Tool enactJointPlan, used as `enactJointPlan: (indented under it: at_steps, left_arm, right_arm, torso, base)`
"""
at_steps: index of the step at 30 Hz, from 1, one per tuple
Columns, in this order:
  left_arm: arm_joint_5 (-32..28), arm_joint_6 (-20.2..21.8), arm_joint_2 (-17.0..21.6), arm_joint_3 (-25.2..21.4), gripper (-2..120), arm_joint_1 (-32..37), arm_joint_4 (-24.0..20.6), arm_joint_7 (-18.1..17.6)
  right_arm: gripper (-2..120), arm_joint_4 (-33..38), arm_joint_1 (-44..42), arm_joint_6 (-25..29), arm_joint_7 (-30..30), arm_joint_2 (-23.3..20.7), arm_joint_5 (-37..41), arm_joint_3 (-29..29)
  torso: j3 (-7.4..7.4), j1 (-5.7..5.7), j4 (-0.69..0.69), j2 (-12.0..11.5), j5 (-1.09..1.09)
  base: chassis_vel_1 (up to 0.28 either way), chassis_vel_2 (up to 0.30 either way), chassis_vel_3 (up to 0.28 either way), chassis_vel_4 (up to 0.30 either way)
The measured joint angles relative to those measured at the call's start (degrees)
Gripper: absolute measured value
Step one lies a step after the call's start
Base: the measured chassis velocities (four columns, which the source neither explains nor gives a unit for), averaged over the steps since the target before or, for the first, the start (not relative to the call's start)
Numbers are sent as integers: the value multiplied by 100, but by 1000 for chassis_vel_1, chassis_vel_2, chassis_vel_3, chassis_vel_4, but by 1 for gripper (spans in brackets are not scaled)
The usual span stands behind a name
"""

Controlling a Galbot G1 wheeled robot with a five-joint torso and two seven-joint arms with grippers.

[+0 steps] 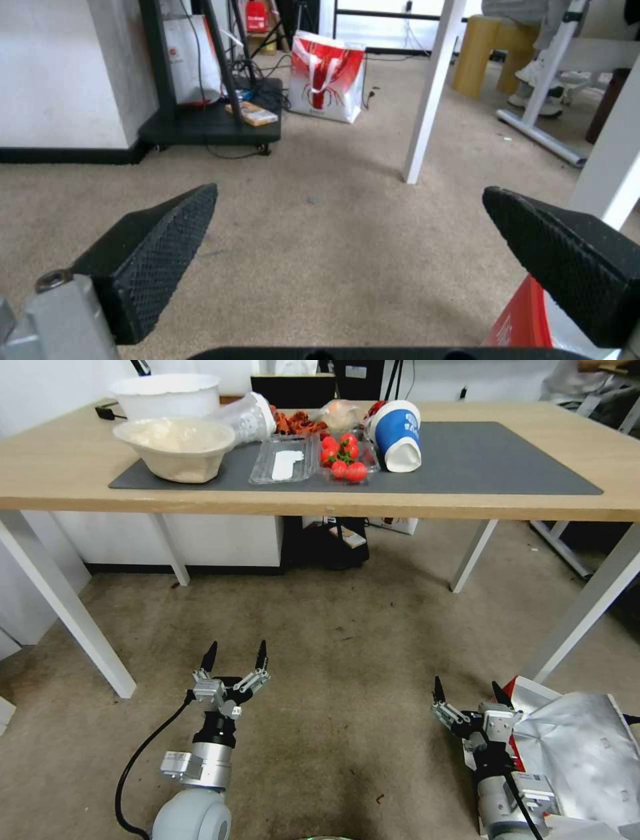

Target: Pick up the food delivery bag from the floor and place it on the table.

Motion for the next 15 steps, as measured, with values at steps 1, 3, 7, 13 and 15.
enactJointPlan:
  at_steps: [1,3,7,13,15]
  left_arm:
    - [0,0,0,0,100,0,0,0]
    - [-5,-16,0,1,100,-3,4,0]
    - [-14,-36,2,2,100,-7,12,0]
    - [-19,-60,-4,4,100,-11,28,0]
    - [-21,-77,-10,6,100,-14,43,0]
  right_arm:
    - [100,0,0,0,0,0,0,0]
    - [100,0,0,5,0,0,-1,0]
    - [100,-2,-5,24,0,0,-1,1]
    - [100,-11,-6,37,0,0,-3,2]
    - [100,-12,-5,40,0,0,-4,3]
  torso:
    - [0,0,0,0,0]
    - [-81,0,0,-81,0]
    - [-158,-11,0,-171,0]
    - [-160,-25,0,-243,0]
    - [-160,-28,0,-247,0]
  base:
    - [0,0,0,0]
    - [0,0,0,0]
    - [0,0,0,0]
    - [0,0,0,0]
    - [0,0,0,0]
